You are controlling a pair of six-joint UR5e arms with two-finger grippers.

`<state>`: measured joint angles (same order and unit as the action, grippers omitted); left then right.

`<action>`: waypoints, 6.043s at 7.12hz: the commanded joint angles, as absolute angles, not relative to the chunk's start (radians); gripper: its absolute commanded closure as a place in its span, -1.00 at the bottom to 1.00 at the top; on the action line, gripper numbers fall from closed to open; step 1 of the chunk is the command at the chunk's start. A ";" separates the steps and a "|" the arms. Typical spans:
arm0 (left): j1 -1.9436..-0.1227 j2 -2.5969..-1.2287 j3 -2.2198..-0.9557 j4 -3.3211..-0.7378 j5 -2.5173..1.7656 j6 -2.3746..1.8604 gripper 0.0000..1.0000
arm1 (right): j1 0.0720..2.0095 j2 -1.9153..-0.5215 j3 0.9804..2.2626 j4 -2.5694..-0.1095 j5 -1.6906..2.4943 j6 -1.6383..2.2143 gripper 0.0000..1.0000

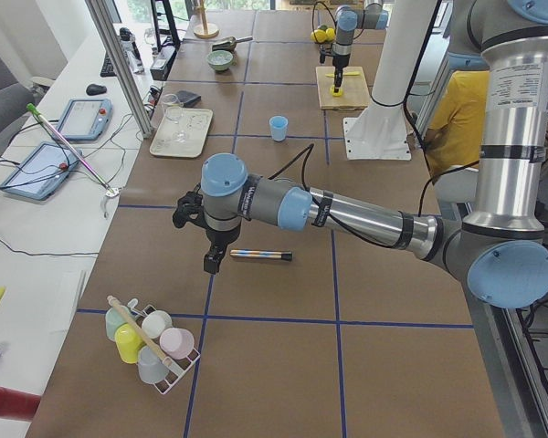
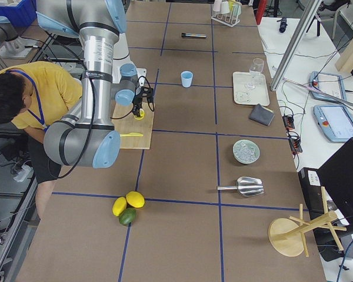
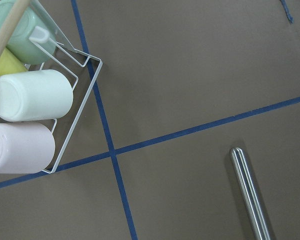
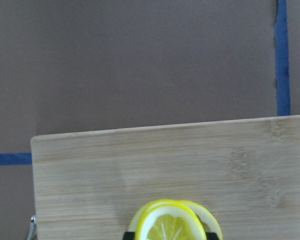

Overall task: Squeeze lemon into cup
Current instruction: 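Lower the right gripper onto the lemon slice and close on it, then lift the lemon slice with the right gripper and carry it over the blue cup, then open the right gripper to drop the lemon slice into the blue cup, then raise the right gripper away from the cup toward the ice bowl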

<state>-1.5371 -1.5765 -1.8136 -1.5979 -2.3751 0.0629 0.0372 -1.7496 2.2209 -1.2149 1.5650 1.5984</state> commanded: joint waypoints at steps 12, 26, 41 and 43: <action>-1.540 -1.551 -1.844 -1.595 -2.376 0.063 -1.00 | 0.064 -1.816 2.332 -1.215 1.572 1.598 0.01; -1.539 -1.549 -1.839 -1.595 -2.376 0.063 -1.00 | 0.420 -1.029 1.943 -1.471 1.689 1.624 -0.11; -1.352 -1.584 -1.705 -1.778 -2.430 0.005 -1.00 | 0.576 -1.042 1.866 -1.420 1.943 1.596 -1.00; -1.182 -1.597 -1.611 -2.061 -2.416 -0.421 -1.00 | 0.717 -1.180 1.930 -1.420 2.064 1.394 -1.00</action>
<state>-1.2937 -1.5867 -1.6704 -1.9006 -2.4227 -0.1656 0.6327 -1.0900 1.8881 -1.4223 1.9876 1.4939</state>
